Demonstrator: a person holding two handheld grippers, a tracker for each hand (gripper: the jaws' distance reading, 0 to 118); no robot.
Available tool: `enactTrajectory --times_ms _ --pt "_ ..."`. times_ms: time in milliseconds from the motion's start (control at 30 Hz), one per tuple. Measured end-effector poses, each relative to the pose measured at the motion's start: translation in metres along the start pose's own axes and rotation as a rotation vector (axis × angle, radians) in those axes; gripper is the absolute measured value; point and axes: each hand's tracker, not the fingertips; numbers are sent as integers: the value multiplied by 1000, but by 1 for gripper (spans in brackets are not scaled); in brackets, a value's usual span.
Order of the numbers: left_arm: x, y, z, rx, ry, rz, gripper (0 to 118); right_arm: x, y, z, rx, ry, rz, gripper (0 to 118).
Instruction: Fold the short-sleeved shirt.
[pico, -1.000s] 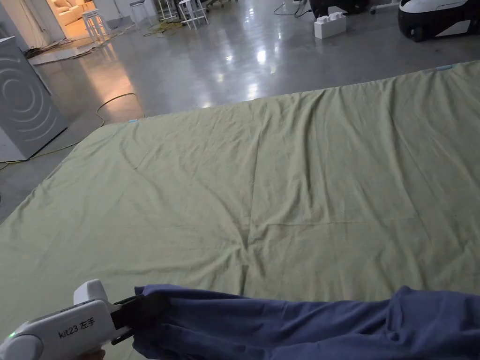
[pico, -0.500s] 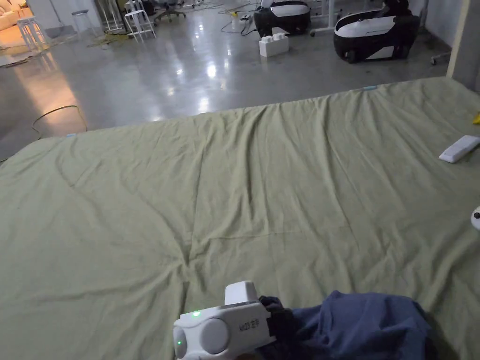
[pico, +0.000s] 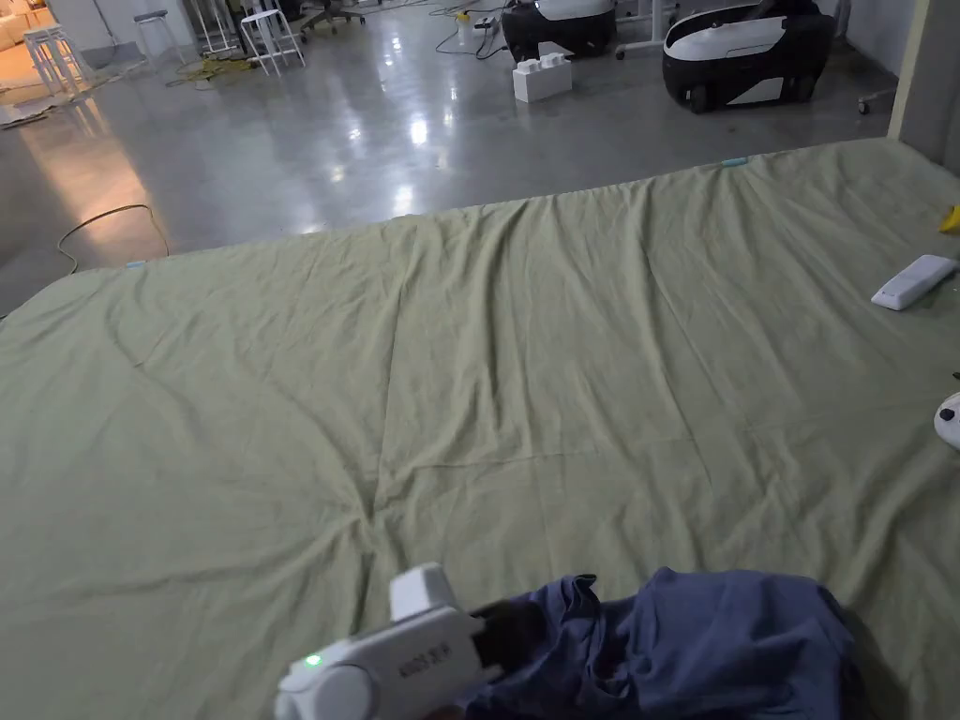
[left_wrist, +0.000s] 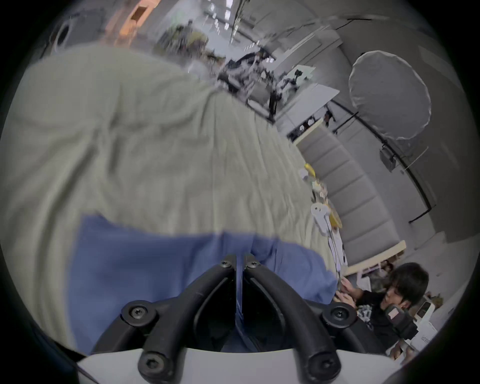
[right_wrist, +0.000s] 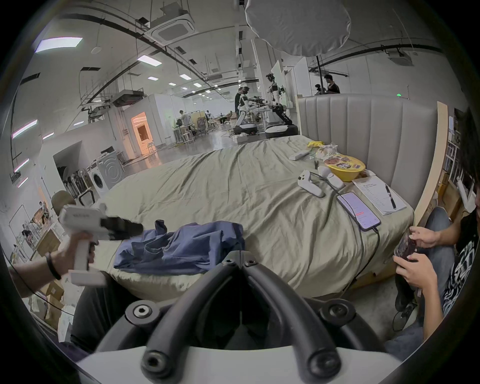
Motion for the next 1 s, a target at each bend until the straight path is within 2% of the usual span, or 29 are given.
enactTrajectory --times_ms 67,167,200,300,333,400,433,467,633,767,833,867,900,933,967,1000 --pt "3 -19 -33 -87 -7 -2 4 -4 1 1 3 -2 0 0" --pt "16 -40 -64 -140 32 -110 3 -6 3 4 10 5 0 0" --pt "19 -38 -61 -98 61 -110 3 -2 1 2 13 5 -1 0" --pt "16 -25 -35 -89 4 -61 7 1 -1 -2 12 18 -6 0" --pt "12 -23 -19 -31 -1 -69 25 0 -3 -5 10 22 -10 0" --pt "-4 -15 15 64 19 -72 74 0 -5 -10 5 36 -18 0" --pt "-15 -10 31 101 29 -42 93 0 -6 -13 3 46 -24 0" --pt "-30 -5 46 133 34 -5 94 -2 -7 -16 -2 60 -27 0" --pt "-100 4 87 227 50 246 94 -9 -9 -21 -12 80 16 0" --pt "-138 -10 76 207 -140 426 94 -10 -10 -17 -10 80 16 0" --pt "-139 -18 60 157 -165 429 90 -8 -10 -15 -11 69 13 0" --pt "-138 -21 56 187 -178 411 81 -8 -10 -14 -11 63 10 0" --pt "-132 -23 51 197 -201 412 66 -7 -10 -13 -11 61 5 0" --pt "-132 -23 44 153 -178 460 35 -6 -10 -12 -11 60 -1 0" --pt "-132 -24 37 141 -134 483 13 -5 -10 -10 -10 59 -5 0" --pt "-133 -27 36 147 -129 487 13 -6 -10 -9 -8 57 -8 0"
